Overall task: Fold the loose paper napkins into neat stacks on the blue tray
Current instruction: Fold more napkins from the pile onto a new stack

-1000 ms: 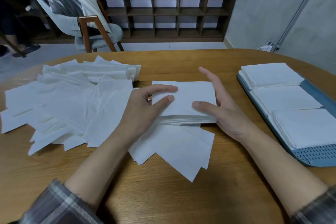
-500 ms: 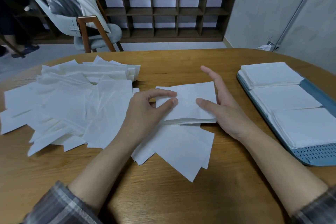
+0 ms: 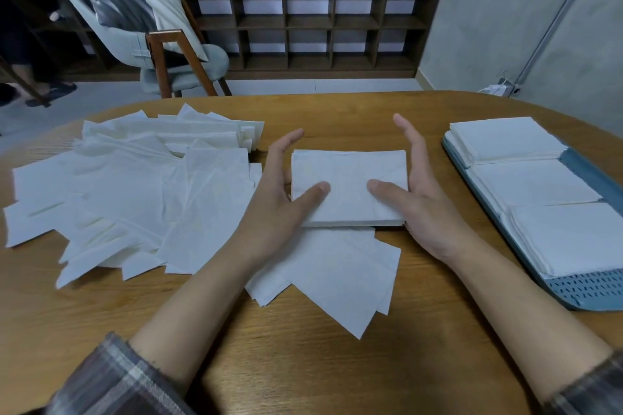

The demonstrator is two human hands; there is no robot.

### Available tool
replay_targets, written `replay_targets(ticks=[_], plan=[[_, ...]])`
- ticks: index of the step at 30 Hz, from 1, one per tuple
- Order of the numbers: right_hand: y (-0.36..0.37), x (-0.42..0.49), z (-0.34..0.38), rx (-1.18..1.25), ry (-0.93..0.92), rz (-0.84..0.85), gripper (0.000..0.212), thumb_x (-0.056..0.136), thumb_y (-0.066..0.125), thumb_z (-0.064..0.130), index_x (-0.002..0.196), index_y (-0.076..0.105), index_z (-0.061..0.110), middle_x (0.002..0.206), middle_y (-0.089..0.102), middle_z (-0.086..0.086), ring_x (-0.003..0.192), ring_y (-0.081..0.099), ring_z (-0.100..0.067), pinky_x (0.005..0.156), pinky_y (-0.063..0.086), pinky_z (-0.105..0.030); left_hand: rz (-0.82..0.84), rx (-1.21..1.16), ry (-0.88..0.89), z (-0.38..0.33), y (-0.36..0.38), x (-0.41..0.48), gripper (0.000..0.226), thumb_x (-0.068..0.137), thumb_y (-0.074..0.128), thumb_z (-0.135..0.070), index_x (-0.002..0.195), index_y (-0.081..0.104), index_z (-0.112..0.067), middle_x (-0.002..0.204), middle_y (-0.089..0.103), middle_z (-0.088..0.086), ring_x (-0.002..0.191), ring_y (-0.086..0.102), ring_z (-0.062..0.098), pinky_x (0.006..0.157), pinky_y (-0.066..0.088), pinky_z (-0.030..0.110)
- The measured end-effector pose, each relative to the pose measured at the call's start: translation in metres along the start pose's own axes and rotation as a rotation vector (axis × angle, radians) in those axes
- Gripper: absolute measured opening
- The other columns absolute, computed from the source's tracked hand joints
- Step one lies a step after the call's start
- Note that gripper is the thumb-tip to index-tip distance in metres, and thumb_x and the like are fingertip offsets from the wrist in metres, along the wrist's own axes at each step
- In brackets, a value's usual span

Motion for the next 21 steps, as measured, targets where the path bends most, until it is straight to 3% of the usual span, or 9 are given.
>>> replay_targets(ticks=[2,4,6,8,11,13,15,18,21], plan=[[0.002,0.000,0.001,0.071,-0.012,0.061,0.088,0.092,0.079,0.019,0.155,0.030,0.055,0.153,0.046,0.029,0.136,0.056,-0.007,0.112,0.051,-0.039,-0.045,0.069,0.037,0.002,-0.004,0.001,0.067,0.100,0.073,-0.029,0.151,0.035,-0.052,0.143,0.059,-0.008,0.116,0.066,0.023,0.099,0.057,0.053],[0.004,-0.001,0.002,0.136,-0.003,0.137,0.070,0.092,0.077,0.019,0.151,0.049,0.045,0.148,0.056,0.023,0.138,0.056,-0.011,0.116,0.047,-0.043,-0.064,0.106,0.053,0.006,-0.008,0.003,0.063,0.101,0.071,-0.031,0.149,0.037,-0.053,0.145,0.056,-0.009,0.116,0.063,0.030,0.099,0.055,0.059],[0.003,-0.002,0.000,0.124,0.008,0.155,0.049,0.094,0.075,0.023,0.139,0.067,0.037,0.144,0.063,0.014,0.138,0.056,-0.014,0.118,0.043,-0.046,-0.028,0.063,0.065,0.006,-0.008,0.004,0.061,0.102,0.070,-0.028,0.150,0.039,-0.052,0.143,0.058,-0.009,0.118,0.065,0.025,0.099,0.058,0.054],[0.000,-0.001,-0.002,0.069,0.010,0.120,0.036,0.094,0.074,0.021,0.129,0.075,0.031,0.137,0.069,0.011,0.134,0.060,-0.010,0.114,0.045,-0.039,0.030,0.003,0.090,0.001,-0.005,0.002,0.062,0.104,0.068,-0.020,0.152,0.039,-0.046,0.135,0.064,-0.011,0.119,0.067,0.015,0.099,0.060,0.043],[-0.006,0.000,-0.004,-0.077,-0.014,0.025,0.025,0.096,0.074,0.011,0.118,0.080,0.023,0.124,0.076,0.015,0.125,0.064,0.000,0.102,0.046,-0.014,0.068,0.012,0.106,-0.004,0.000,0.001,0.066,0.104,0.066,-0.014,0.156,0.034,-0.040,0.126,0.068,-0.013,0.119,0.066,0.007,0.099,0.058,0.030],[-0.012,0.001,-0.006,-0.132,-0.026,-0.056,0.025,0.097,0.073,0.008,0.115,0.080,0.023,0.121,0.076,0.018,0.123,0.063,0.005,0.099,0.042,-0.005,0.041,0.162,0.115,-0.002,0.000,0.001,0.067,0.100,0.071,-0.015,0.153,0.035,-0.036,0.124,0.064,-0.019,0.118,0.063,0.000,0.095,0.056,0.021],[-0.019,0.004,-0.010,-0.186,-0.026,-0.145,0.027,0.097,0.072,0.007,0.114,0.081,0.026,0.119,0.076,0.023,0.122,0.062,0.008,0.099,0.040,-0.002,0.030,0.429,0.177,0.000,-0.002,0.001,0.056,0.093,0.078,-0.022,0.137,0.046,-0.036,0.124,0.054,-0.025,0.120,0.055,-0.003,0.093,0.050,0.015],[-0.023,0.005,-0.012,-0.244,-0.032,-0.213,0.029,0.097,0.071,0.007,0.113,0.081,0.029,0.117,0.075,0.026,0.122,0.060,0.011,0.102,0.039,-0.003,0.263,0.573,0.204,0.002,0.003,-0.002,0.032,0.086,0.085,-0.033,0.111,0.066,-0.036,0.115,0.061,-0.022,0.116,0.057,0.001,0.093,0.045,0.018],[-0.021,0.005,-0.013,-0.243,-0.023,-0.212,0.029,0.097,0.071,0.008,0.113,0.081,0.030,0.117,0.075,0.027,0.121,0.060,0.012,0.100,0.039,-0.002,0.422,0.667,0.206,0.005,0.008,-0.005,0.033,0.080,0.086,-0.052,0.108,0.074,-0.040,0.110,0.063,-0.021,0.114,0.055,0.001,0.096,0.044,0.024]])
Point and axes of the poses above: each hand's wrist, its own x-axis towards the middle knuckle, its own y-axis out of the palm, z = x × y, the point moved 4 cm from there along x, towards the middle knuckle
